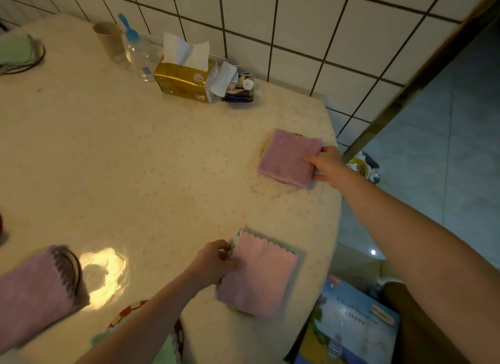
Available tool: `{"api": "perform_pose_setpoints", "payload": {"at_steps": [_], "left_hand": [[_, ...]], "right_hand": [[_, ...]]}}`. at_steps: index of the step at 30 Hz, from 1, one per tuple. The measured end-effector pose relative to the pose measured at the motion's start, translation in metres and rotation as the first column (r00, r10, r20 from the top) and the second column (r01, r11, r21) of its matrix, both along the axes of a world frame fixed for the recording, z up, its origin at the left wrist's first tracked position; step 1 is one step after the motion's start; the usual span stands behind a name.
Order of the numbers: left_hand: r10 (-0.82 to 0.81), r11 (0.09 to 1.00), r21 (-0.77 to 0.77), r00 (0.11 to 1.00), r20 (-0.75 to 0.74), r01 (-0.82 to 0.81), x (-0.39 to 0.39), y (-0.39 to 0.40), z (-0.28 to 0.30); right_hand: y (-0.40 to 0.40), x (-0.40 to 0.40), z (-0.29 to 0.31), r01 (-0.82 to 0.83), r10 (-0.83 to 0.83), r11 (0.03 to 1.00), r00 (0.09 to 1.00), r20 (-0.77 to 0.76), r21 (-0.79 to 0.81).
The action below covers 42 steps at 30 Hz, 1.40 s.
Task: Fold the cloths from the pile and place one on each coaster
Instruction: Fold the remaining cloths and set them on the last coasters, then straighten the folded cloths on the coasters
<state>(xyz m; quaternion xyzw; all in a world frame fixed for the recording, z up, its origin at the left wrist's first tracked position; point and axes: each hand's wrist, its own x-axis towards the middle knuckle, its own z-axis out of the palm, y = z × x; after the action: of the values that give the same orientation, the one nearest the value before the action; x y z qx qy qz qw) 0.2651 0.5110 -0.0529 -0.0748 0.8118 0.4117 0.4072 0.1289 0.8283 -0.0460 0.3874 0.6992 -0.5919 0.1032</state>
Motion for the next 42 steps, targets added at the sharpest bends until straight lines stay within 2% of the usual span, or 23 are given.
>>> {"api": "perform_pose_setpoints", "payload": {"at_steps": [1, 3, 4, 7, 10, 15, 19, 21, 25, 27, 31, 34, 36, 38, 42], "left_hand": [[-0.034, 0.998, -0.058, 0.998, -0.049, 0.031, 0.001, -0.002, 0.001], [-0.100, 0.985, -0.157, 0.982, -0.160, 0.074, 0.001, -0.006, 0.004], [-0.124, 0.979, -0.186, 0.970, -0.207, 0.085, 0.002, -0.007, 0.005], [-0.157, 0.966, -0.245, 0.946, -0.284, 0.086, 0.002, -0.014, 0.005], [-0.125, 0.966, -0.256, 0.939, -0.321, 0.041, 0.008, -0.027, 0.006], [-0.009, 0.975, -0.210, 0.922, -0.388, -0.079, 0.019, -0.089, 0.012], [0.110, 0.966, -0.165, 0.890, -0.443, -0.201, 0.026, -0.155, 0.015], [0.166, 0.952, -0.153, 0.865, -0.474, -0.266, 0.031, -0.195, 0.011], [0.232, 0.909, -0.179, 0.814, -0.533, -0.376, 0.042, -0.280, 0.002], [0.197, 0.888, -0.248, 0.807, -0.557, -0.388, 0.046, -0.319, 0.000], [0.221, 0.847, -0.287, 0.787, -0.576, -0.447, 0.056, -0.373, 0.005], [0.229, 0.778, -0.407, 0.818, -0.527, -0.479, 0.060, -0.387, 0.009], [0.413, 0.769, -0.307, 0.802, -0.431, -0.561, 0.061, -0.390, 0.010], [0.618, 0.712, -0.204, 0.738, -0.273, -0.672, 0.061, -0.391, 0.012], [0.775, 0.617, -0.144, 0.629, -0.060, -0.774, 0.060, -0.392, 0.016]], "right_hand": [[0.001, 0.002, 0.000, -0.065, 0.062, 0.984, 0.998, 0.020, 0.163], [0.005, 0.008, -0.002, -0.226, 0.207, 0.848, 0.974, 0.094, 0.478], [0.006, 0.012, -0.003, -0.268, 0.246, 0.778, 0.962, 0.117, 0.568], [0.000, 0.025, 0.006, -0.246, 0.241, 0.710, 0.965, 0.101, 0.659], [-0.025, 0.047, 0.020, -0.252, 0.321, 0.666, 0.946, 0.035, 0.702], [-0.131, 0.109, 0.045, -0.358, 0.492, 0.730, 0.866, -0.084, 0.583], [-0.231, 0.173, 0.033, -0.507, 0.571, 0.763, 0.819, -0.051, 0.401], [-0.277, 0.205, 0.020, -0.592, 0.614, 0.737, 0.788, 0.044, 0.326], [-0.340, 0.253, 0.006, -0.586, 0.544, 0.772, 0.809, 0.221, 0.245], [-0.357, 0.267, 0.003, -0.553, 0.481, 0.785, 0.829, 0.286, 0.281], [-0.379, 0.275, 0.006, -0.510, 0.373, 0.772, 0.847, 0.379, 0.378], [-0.387, 0.271, 0.017, -0.469, 0.325, 0.818, 0.855, 0.405, 0.333], [-0.390, 0.270, 0.021, -0.386, 0.279, 0.888, 0.884, 0.375, 0.250], [-0.391, 0.271, 0.025, -0.340, 0.277, 0.927, 0.904, 0.324, 0.157], [-0.393, 0.279, 0.038, -0.315, 0.326, 0.945, 0.930, 0.170, -0.089]]}}
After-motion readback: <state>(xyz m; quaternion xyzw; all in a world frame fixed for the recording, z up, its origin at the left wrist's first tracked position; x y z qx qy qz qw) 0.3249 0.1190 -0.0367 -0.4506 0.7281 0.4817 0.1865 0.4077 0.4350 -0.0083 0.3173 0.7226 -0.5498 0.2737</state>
